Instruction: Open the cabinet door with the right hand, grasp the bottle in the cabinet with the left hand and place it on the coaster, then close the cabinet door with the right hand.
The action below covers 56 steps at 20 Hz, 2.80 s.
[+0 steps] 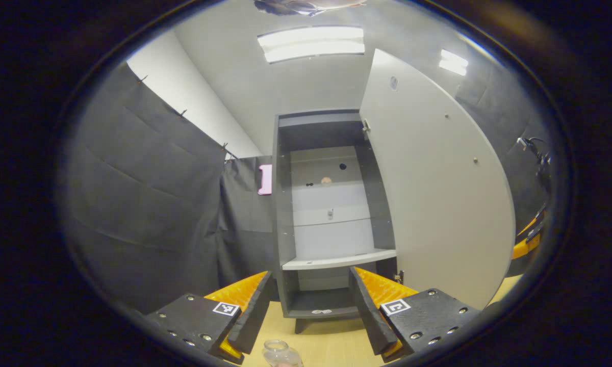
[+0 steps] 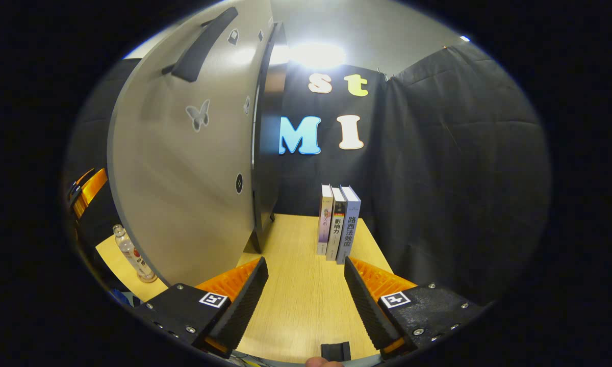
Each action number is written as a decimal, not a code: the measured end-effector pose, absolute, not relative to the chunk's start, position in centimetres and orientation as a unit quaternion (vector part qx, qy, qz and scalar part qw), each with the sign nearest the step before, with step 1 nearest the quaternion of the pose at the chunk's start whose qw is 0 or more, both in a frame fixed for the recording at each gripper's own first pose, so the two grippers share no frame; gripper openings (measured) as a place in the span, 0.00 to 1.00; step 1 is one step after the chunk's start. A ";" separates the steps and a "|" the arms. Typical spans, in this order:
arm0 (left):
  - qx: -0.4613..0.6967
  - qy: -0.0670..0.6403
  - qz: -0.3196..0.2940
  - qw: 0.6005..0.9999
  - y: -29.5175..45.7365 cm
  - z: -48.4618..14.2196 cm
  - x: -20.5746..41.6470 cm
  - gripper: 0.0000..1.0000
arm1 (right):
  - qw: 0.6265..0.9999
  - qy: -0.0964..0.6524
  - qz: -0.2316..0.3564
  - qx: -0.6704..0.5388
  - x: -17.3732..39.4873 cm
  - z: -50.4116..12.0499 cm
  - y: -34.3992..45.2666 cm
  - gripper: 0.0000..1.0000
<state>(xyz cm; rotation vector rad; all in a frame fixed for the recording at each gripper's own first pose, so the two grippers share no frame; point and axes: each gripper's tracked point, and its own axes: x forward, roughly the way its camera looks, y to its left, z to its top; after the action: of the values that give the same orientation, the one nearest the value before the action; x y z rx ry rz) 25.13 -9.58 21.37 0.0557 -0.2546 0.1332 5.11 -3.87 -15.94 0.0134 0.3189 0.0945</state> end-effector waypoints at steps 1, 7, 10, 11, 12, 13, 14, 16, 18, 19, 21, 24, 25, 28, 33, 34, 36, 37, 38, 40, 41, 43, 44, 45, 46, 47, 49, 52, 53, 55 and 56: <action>0.023 -0.122 0.059 0.991 -10.2 22.2 24.9 0.86 | 0.988 0.148 0.044 0.018 5.1 -14.8 -3.9 0.93; -0.029 -0.109 0.033 0.993 -12.5 27.4 22.7 0.88 | 0.994 0.069 0.006 0.084 8.4 -5.5 -6.2 0.93; -0.048 -0.057 0.034 0.997 -12.4 27.2 22.6 0.88 | 0.994 0.033 0.017 0.105 8.9 -1.0 -5.8 0.92; -0.045 -0.046 0.039 0.997 -12.3 27.6 22.4 0.90 | 0.993 0.020 0.021 0.110 8.9 0.2 -5.7 0.92; -0.037 -0.041 0.052 0.997 -12.0 28.4 22.0 0.93 | 0.992 0.007 0.028 0.119 8.9 1.5 -5.3 0.91; -0.031 -0.041 0.065 0.997 -11.4 29.3 21.4 0.93 | 0.992 -0.001 0.030 0.125 8.9 2.1 -5.0 0.91; -0.025 -0.038 0.080 0.996 -10.9 30.0 21.0 0.91 | 0.991 -0.008 0.034 0.130 8.9 2.7 -4.9 0.91; -0.018 -0.029 0.098 0.995 -10.3 30.8 20.3 0.86 | 0.988 -0.013 0.045 0.145 8.9 3.9 -3.9 0.90; -0.010 -0.018 0.121 0.992 -9.2 31.1 19.2 0.88 | 0.987 -0.001 0.063 0.149 9.2 4.0 -2.5 0.90; -0.013 -0.018 0.122 0.992 -9.1 31.3 19.0 0.93 | 0.987 0.009 0.067 0.143 9.3 3.7 -2.0 0.90; -0.021 -0.017 0.115 0.993 -9.5 31.0 19.8 0.89 | 0.988 0.014 0.071 0.139 9.0 4.0 -1.2 0.90; -0.011 -0.016 0.111 0.994 -9.3 31.0 19.9 0.88 | 0.990 0.009 0.058 0.132 8.6 4.2 -0.9 0.90; -0.009 -0.016 0.105 0.994 -9.3 31.1 19.9 0.88 | 0.989 0.013 0.056 0.140 8.4 3.7 -0.5 0.90; -0.005 -0.022 0.100 0.995 -8.9 31.5 20.3 0.88 | 0.986 0.020 0.062 0.154 8.1 3.7 0.7 0.89; -0.019 -0.020 0.097 0.995 -9.0 31.6 20.6 0.94 | 0.983 0.023 0.096 0.153 7.9 4.2 5.1 0.89; -0.018 -0.022 0.099 0.995 -8.8 31.8 20.6 0.90 | 0.983 0.023 0.104 0.152 7.8 4.4 6.1 0.89; -0.019 -0.020 0.103 0.994 -8.5 31.7 21.2 0.84 | 0.981 0.021 0.119 0.149 7.8 4.6 8.1 0.89; -0.022 -0.016 0.101 0.994 -8.4 31.4 21.3 0.89 | 0.981 0.020 0.126 0.147 7.9 4.8 9.3 0.89; -0.022 -0.013 0.104 0.994 -8.4 31.4 21.1 0.89 | 0.980 0.018 0.131 0.146 7.9 5.0 10.3 0.89; -0.022 -0.013 0.103 0.994 -8.1 31.4 21.2 0.84 | 0.980 0.015 0.138 0.144 7.8 5.2 12.3 0.89; -0.022 -0.011 0.104 0.994 -8.0 31.4 21.3 0.84 | 0.979 0.015 0.142 0.144 7.9 5.3 13.3 0.89; -0.021 -0.013 0.101 0.995 -7.7 31.3 21.4 0.91 | 0.978 0.018 0.147 0.145 8.1 5.3 15.2 0.89; -0.021 -0.015 0.101 0.995 -7.5 31.3 21.5 0.93 | 0.978 0.018 0.147 0.144 8.3 5.4 16.2 0.89; -0.022 -0.017 0.098 0.995 -7.4 31.3 21.8 0.93 | 0.980 0.013 0.144 0.134 8.3 5.8 17.1 0.89; -0.025 -0.015 0.093 0.995 -7.5 31.2 22.0 0.93 | 0.983 0.006 0.141 0.118 8.4 6.2 17.8 0.88; -0.025 -0.011 0.090 0.996 -7.4 31.1 22.2 0.88 | 0.985 -0.006 0.140 0.104 8.7 6.8 18.8 0.88; -0.024 -0.011 0.082 0.996 -7.4 31.1 22.0 0.84 | 0.986 -0.023 0.140 0.093 9.5 7.2 20.7 0.89; -0.020 -0.018 0.067 0.997 -7.3 31.2 22.9 0.94 | 0.985 -0.028 0.136 0.104 11.0 7.2 23.2 0.89; -0.020 -0.016 0.063 0.998 -7.3 31.1 22.9 0.84 | 0.985 -0.024 0.134 0.105 11.3 7.2 23.8 0.89; -0.017 -0.017 0.051 0.998 -7.6 31.0 23.1 0.89 | 0.985 -0.025 0.129 0.110 12.0 7.7 24.7 0.89; -0.011 -0.016 0.048 0.999 -7.6 30.9 23.1 0.88 | 0.986 -0.028 0.124 0.107 12.4 8.0 24.7 0.89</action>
<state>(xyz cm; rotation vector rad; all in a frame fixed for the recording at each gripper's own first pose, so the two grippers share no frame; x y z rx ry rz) 23.15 -7.56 30.90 -0.0222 -0.0317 0.0956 12.35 24.69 8.03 0.2148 -0.0571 0.2491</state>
